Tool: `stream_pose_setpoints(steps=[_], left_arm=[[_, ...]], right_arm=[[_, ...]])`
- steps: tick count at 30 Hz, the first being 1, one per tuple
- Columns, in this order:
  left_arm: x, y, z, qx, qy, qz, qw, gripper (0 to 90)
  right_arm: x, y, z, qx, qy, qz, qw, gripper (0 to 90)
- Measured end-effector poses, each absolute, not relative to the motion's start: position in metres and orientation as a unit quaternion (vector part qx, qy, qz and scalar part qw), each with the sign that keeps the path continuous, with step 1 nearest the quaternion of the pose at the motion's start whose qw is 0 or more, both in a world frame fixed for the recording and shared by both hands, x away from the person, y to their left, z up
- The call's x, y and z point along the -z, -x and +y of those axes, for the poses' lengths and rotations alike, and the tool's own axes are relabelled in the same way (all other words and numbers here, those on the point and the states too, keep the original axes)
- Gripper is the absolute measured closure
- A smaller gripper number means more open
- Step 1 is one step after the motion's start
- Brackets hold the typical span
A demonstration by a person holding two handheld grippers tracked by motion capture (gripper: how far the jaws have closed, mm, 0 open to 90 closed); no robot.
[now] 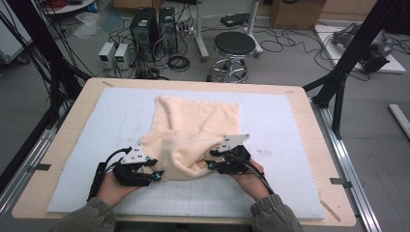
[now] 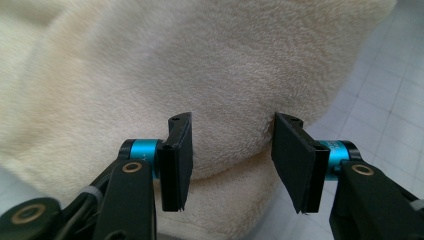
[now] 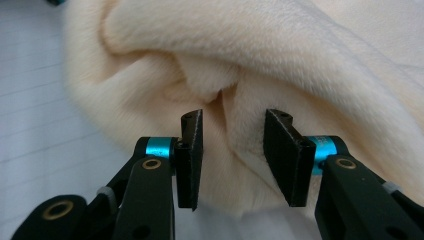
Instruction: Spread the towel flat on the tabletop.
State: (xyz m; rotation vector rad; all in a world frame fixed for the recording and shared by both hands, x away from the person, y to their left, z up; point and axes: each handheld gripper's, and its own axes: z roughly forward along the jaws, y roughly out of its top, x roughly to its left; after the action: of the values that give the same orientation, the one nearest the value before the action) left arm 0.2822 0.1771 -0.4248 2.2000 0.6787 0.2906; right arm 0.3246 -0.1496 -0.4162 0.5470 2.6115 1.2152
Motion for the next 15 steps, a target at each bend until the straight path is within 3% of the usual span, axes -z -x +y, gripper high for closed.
stream_pose_setpoints(steps=[3, 5, 8, 15], left_arm=[[0.432, -0.285, 0.167, -0.121, -0.882, 0.258, 0.376, 53.9], [0.433, -0.287, 0.163, -0.123, -0.884, 0.255, 0.373, 60.2], [0.431, -0.288, 0.163, -0.124, -0.883, 0.256, 0.373, 78.1], [0.408, -0.280, 0.179, -0.146, -0.868, 0.256, 0.399, 82.3]], right_arm=[[0.424, -0.334, -0.137, -0.404, -0.195, 0.887, 0.112, 62.0], [0.428, -0.338, -0.133, -0.399, -0.199, 0.888, 0.117, 70.4], [0.428, -0.345, -0.139, -0.408, -0.206, 0.883, 0.103, 82.8], [0.413, -0.335, -0.155, -0.402, -0.190, 0.889, 0.110, 84.4]])
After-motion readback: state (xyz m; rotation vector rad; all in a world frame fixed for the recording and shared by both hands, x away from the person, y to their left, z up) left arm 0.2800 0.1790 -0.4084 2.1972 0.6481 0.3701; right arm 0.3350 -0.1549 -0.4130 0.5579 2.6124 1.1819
